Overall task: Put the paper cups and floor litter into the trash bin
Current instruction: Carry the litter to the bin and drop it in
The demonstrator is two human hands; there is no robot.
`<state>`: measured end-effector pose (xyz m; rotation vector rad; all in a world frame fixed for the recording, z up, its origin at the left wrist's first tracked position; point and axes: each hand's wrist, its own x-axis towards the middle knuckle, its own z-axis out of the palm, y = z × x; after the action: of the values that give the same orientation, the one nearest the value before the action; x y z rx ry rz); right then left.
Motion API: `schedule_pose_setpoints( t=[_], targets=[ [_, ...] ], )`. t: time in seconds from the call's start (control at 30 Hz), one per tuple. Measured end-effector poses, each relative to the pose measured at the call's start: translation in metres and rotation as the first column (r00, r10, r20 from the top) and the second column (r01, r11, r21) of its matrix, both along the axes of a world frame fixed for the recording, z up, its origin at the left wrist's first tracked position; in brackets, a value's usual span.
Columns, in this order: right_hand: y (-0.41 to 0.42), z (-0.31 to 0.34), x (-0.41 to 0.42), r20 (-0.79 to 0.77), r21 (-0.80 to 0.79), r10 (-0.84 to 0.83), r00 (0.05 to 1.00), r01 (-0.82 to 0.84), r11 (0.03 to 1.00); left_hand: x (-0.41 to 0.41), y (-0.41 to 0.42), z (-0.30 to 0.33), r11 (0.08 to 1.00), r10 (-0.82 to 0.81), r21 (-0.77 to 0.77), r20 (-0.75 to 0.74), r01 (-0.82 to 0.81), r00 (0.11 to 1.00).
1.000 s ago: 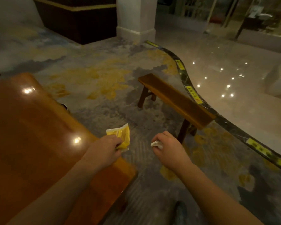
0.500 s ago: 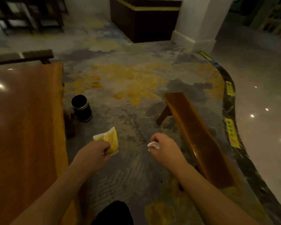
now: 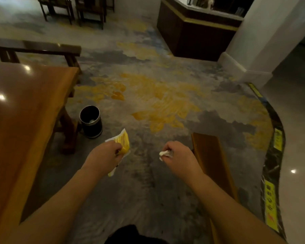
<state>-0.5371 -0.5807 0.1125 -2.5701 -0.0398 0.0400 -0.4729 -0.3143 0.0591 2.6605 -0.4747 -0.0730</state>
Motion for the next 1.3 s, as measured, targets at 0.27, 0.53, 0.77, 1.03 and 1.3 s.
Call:
schedule_pose_setpoints(
  t=[0.27, 0.53, 0.77, 1.03, 1.3],
  targets=[
    [-0.031, -0.016, 0.171, 0.057, 0.046, 0.13, 0.99, -0.132, 0.99, 0.132, -0.035, 0.003, 0.997, 0.044, 0.06, 0.037, -0.046, 0.998],
    [-0.03, -0.058, 0.383, 0.048, 0.078, 0.359, 0.932, -0.362, 0.929, 0.274, -0.037, -0.023, 0.944, 0.31, 0.108, 0.023, -0.31, 0.951],
    [-0.024, -0.058, 0.552, -0.035, 0.026, 0.597, 0.801, -0.596, 0.802, 0.376, -0.044, -0.035, 0.807, 0.586, 0.136, -0.063, -0.575, 0.808],
    [0.037, -0.095, 0.675, -0.182, 0.013, 0.74, 0.648, -0.751, 0.66, 0.461, -0.023, -0.081, 0.738, 0.675, 0.193, -0.206, -0.647, 0.709],
    [0.13, -0.168, 0.777, -0.426, 0.044, 0.683, 0.593, -0.741, 0.67, 0.576, 0.047, -0.17, 0.723, 0.671, 0.183, -0.414, -0.666, 0.615]
  ],
)
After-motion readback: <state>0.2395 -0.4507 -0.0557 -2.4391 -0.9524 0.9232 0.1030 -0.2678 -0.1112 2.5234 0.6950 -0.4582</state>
